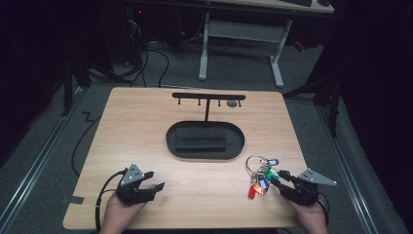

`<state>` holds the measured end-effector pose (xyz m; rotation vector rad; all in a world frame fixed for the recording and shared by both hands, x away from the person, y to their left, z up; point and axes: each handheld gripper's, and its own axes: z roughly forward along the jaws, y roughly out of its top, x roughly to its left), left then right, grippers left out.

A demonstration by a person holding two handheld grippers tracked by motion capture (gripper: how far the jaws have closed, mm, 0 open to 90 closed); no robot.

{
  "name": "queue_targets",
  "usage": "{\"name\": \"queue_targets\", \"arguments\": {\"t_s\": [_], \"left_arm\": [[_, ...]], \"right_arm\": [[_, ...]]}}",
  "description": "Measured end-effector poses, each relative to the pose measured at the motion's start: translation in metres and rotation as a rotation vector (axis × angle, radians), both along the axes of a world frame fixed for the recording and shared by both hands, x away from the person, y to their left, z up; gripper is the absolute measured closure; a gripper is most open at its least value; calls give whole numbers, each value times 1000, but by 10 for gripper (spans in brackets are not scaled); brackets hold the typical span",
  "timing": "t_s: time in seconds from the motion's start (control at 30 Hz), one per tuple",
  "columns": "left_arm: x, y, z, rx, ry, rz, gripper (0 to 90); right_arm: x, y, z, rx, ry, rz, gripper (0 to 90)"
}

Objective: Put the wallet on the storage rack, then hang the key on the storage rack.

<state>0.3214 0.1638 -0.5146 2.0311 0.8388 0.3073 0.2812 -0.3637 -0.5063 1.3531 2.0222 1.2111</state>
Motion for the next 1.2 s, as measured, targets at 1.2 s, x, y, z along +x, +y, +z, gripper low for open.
{"name": "queue_targets", "arguments": {"t_s": [1.2], "left_arm": [[-5,-16,6,41,-65,-108,314]], "right_arm": [[50,79,49,-447,324,168,478]]}}
